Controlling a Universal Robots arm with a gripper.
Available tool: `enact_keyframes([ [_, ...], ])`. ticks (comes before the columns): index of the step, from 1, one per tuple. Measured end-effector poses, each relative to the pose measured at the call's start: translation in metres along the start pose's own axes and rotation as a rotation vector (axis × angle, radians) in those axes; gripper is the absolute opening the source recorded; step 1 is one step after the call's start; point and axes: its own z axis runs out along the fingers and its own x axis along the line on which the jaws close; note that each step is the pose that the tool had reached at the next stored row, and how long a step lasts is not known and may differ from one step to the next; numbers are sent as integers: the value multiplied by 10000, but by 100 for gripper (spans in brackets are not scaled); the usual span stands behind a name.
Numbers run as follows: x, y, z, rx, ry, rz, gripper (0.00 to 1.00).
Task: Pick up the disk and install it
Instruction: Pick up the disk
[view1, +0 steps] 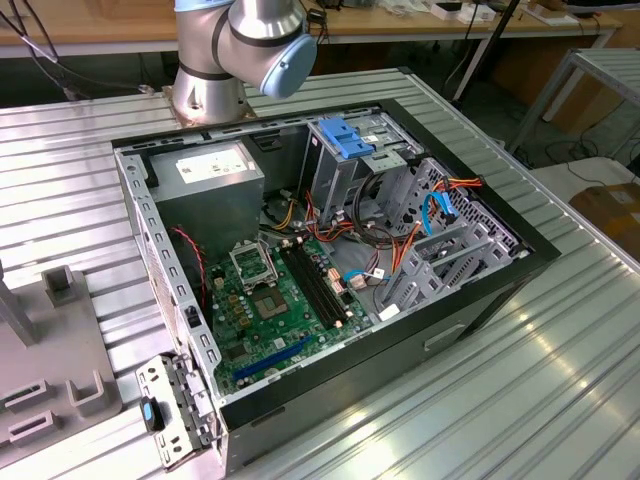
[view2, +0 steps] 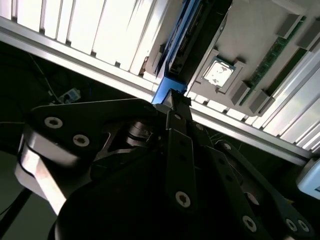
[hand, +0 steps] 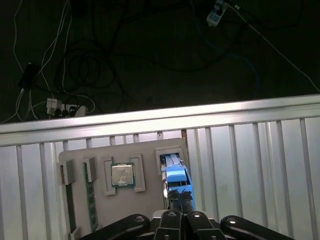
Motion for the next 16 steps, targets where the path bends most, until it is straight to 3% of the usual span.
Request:
enact_keyframes([
  [6, -12, -4, 0, 5, 13, -361, 11],
  [16, -27, 8, 0, 5, 12, -362, 11],
])
